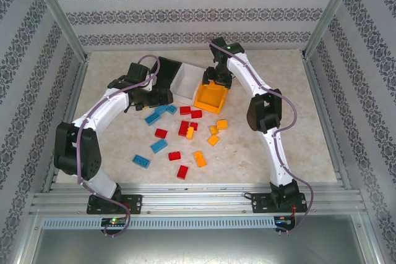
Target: Sort the legos into containers by color
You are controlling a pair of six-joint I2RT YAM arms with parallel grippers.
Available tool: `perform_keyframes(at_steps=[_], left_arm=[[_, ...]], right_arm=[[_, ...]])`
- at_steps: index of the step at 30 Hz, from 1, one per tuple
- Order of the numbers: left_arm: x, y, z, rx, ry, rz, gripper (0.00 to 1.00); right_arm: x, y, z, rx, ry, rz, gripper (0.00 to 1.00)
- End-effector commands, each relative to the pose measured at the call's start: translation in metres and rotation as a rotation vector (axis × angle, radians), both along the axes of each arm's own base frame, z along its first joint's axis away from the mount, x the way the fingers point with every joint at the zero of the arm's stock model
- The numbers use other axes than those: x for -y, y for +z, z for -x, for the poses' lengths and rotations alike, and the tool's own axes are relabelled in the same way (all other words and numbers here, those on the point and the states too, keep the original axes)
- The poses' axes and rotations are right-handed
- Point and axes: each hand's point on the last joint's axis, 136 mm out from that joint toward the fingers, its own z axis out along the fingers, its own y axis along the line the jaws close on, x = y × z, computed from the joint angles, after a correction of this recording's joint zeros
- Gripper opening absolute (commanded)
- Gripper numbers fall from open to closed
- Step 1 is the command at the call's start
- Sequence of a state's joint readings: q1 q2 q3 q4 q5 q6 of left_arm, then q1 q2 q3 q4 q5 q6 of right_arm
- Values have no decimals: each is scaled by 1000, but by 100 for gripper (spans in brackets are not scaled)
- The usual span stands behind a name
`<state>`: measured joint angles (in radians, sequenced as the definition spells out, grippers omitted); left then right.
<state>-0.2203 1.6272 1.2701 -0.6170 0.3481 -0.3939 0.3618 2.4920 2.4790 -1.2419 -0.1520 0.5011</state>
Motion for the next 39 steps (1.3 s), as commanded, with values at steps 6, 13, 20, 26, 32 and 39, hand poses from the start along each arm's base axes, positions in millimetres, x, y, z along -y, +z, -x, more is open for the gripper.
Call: perform_keyframes(at_steps=[6, 13, 20, 26, 32, 39], left_arm=[[2, 3, -7, -4, 32, 45, 100], [6, 8, -16, 7, 52, 78, 100], [9, 4, -15, -3, 63, 96, 100], [13, -9, -5, -27, 70, 111, 100], [22, -12, -10, -41, 60, 126, 100], [29, -10, -9, -42, 50, 123, 100]], right_arm=[[11, 31, 2, 35, -14, -10, 85], [18, 77, 13, 110, -11, -19, 85], [26, 75, 75, 71, -11, -39, 84], [24, 33, 152, -40, -14, -46, 80], [10, 1, 172, -56, 71, -16, 75], [20, -32, 168, -104, 104, 67, 69]])
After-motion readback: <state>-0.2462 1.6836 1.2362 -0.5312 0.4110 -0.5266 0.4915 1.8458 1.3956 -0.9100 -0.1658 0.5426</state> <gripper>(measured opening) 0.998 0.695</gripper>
